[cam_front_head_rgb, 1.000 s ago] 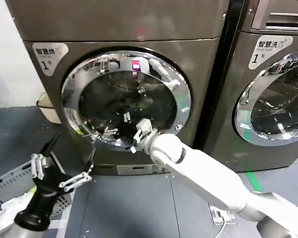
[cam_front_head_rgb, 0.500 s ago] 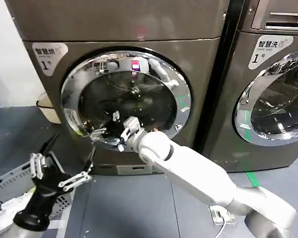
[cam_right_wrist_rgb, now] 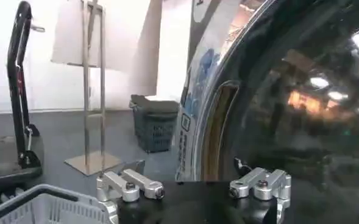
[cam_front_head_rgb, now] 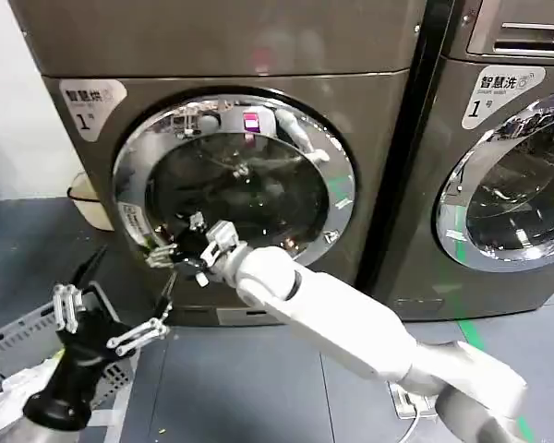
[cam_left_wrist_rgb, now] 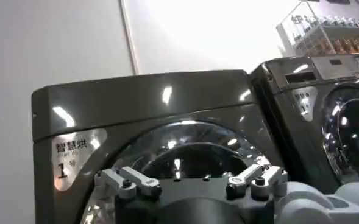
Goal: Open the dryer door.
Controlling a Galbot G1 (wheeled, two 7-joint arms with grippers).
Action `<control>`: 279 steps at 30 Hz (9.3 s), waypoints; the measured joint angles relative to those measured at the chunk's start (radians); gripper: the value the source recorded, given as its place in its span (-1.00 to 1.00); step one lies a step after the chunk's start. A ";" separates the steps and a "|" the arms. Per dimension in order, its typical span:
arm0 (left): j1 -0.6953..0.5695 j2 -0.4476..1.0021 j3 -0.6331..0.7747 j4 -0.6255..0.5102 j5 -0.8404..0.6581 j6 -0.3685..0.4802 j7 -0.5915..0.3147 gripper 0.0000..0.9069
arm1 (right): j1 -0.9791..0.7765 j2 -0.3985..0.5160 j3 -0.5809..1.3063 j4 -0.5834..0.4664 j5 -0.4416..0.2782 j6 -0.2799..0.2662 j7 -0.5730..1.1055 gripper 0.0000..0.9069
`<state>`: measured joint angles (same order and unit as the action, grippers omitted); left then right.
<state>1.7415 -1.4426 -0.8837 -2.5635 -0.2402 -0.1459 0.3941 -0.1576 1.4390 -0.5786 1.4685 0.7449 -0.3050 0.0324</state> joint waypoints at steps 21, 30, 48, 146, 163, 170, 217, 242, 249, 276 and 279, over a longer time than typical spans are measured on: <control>0.007 -0.004 -0.008 -0.006 0.003 -0.001 0.000 1.00 | 0.012 0.119 0.009 -0.146 -0.046 0.012 -0.037 1.00; 0.009 -0.004 -0.013 -0.006 0.003 -0.002 0.000 1.00 | 0.021 0.134 0.010 -0.180 -0.052 0.015 -0.076 1.00; 0.011 -0.001 -0.040 -0.006 -0.003 -0.004 0.001 1.00 | 0.021 0.128 0.012 -0.205 -0.057 0.037 -0.153 1.00; -0.055 0.289 -0.424 0.347 -0.232 0.019 -0.013 1.00 | 0.166 -0.313 -0.102 0.193 0.283 0.121 -0.645 1.00; -0.090 0.319 -0.429 0.387 -0.231 0.022 -0.015 1.00 | 0.196 -0.256 -0.153 0.169 0.279 0.128 -0.727 1.00; -0.112 0.355 -0.417 0.424 -0.234 0.023 -0.016 1.00 | 0.204 -0.299 -0.160 0.200 0.281 0.139 -0.774 1.00; -0.591 0.711 0.057 0.871 -0.334 -0.075 0.177 1.00 | -0.497 -1.035 0.724 0.615 0.397 0.313 -1.016 1.00; -0.521 0.705 0.102 0.717 -0.351 -0.127 0.256 1.00 | -0.610 -1.217 0.788 0.474 0.345 0.490 -0.996 1.00; -0.529 0.684 0.128 0.669 -0.340 -0.124 0.249 1.00 | -0.709 -1.189 0.876 0.470 0.256 0.554 -0.961 1.00; -0.572 0.660 0.298 0.558 -0.276 -0.146 0.243 1.00 | -1.676 -0.658 1.981 0.493 0.146 0.695 -0.934 1.00; -0.592 0.652 0.349 0.562 -0.257 -0.153 0.241 1.00 | -1.728 -0.590 2.050 0.478 0.134 0.716 -0.914 1.00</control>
<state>1.1492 -0.7907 -0.5345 -2.0016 -0.4974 -0.2991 0.6353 -1.8859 0.8487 1.4719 1.9470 0.8786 0.4110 -0.8814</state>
